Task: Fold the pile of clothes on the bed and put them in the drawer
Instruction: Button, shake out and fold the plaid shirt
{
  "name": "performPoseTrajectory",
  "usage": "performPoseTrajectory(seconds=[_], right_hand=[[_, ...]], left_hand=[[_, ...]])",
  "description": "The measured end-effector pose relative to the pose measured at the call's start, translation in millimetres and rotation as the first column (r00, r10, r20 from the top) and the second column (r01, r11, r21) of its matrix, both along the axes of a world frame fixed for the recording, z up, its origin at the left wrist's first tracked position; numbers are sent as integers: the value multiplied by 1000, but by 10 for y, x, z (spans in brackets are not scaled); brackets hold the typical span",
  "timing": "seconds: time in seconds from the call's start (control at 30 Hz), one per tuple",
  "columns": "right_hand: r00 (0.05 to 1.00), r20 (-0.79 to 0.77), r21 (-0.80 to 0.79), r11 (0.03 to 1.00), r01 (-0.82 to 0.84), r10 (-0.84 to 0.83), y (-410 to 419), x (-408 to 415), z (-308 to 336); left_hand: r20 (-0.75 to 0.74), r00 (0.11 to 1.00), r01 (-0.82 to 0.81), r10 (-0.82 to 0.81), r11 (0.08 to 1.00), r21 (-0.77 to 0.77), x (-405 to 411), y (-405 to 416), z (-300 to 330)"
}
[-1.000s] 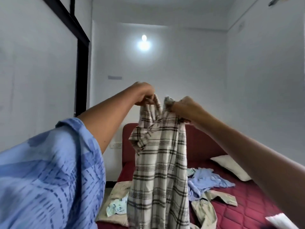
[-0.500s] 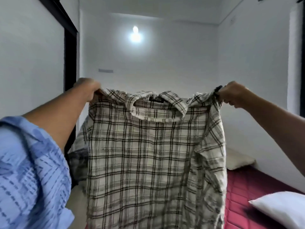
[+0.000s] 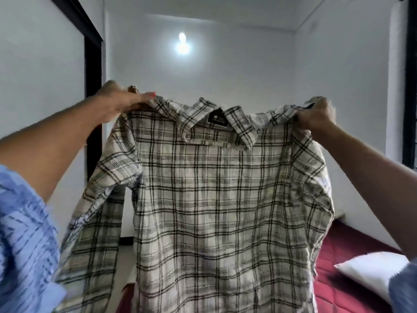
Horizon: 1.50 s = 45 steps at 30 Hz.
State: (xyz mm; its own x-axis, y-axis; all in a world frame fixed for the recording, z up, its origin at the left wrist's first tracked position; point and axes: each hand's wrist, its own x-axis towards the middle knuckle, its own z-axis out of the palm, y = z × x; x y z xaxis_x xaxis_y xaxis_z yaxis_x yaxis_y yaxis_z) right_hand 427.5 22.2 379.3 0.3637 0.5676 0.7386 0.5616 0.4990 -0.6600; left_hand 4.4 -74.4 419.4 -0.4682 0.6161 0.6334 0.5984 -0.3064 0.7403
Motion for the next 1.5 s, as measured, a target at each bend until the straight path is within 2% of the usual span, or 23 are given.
performPoseTrajectory(seconds=[0.07, 0.13, 0.2, 0.33, 0.47, 0.53, 0.67, 0.83, 0.9, 1.0, 1.1, 1.17, 1.23, 1.33, 1.5], right_hand=[[974, -177, -71, 985, -160, 145, 29, 88, 70], [861, -373, -35, 922, -384, 345, 8, 83, 132], [803, -500, 50, 937, -347, 324, -85, 34, 161], [865, -490, 155, 987, -37, 109, -519, -102, 200], [906, -419, 354, 929, 106, 57, -948, -124, 510], [923, -382, 453, 881, 136, 54, -1147, -106, 734], [942, -335, 489, 857, 162, 13, -1418, -26, 1155], [924, -381, 485, 857, 173, 29, -1465, 5, 1531], [925, -380, 452, 873, 180, 6, -1459, 15, 1604], [950, -314, 382, 916, 126, 0, -1313, 72, 1583], [992, -119, 185, 981, 62, -41, -935, 84, 1248], [999, -10, 8, 999, 37, -37, -565, 31, 830], [999, 52, -173, 985, 25, -16, -108, -49, 221], [999, 40, -381, 924, -11, 28, 552, -192, -786], [998, -1, -648, 760, -45, 58, 1557, -504, -2417]], left_hand=[[-170, 976, -140, 137, 990, -6, 57, -86, -46], [-260, 938, -203, 230, 971, 125, 181, -201, -86], [-274, 905, -250, 326, 928, 277, 324, -314, -155], [-187, 883, -308, 431, 832, 462, 437, -552, -149], [-120, 914, -263, 387, 792, 550, 497, -906, 177], [-123, 935, -202, 333, 784, 587, 458, -1061, 450], [-184, 912, -164, 368, 735, 658, 504, -1383, 993], [-171, 815, -306, 553, 662, 684, 649, -1543, 1412], [-190, 767, -383, 613, 675, 631, 657, -1533, 1544], [-300, 740, -439, 602, 771, 461, 685, -1410, 1529], [-447, 741, -484, 501, 860, 161, 568, -942, 1158], [-483, 799, -460, 358, 882, -107, 358, -479, 701], [-505, 825, -442, 254, 847, -296, 116, 87, 35], [-527, 819, -487, 228, 762, -427, -85, 708, -1070], [-367, 925, -340, 102, 656, -674, -391, 1569, -2829]])
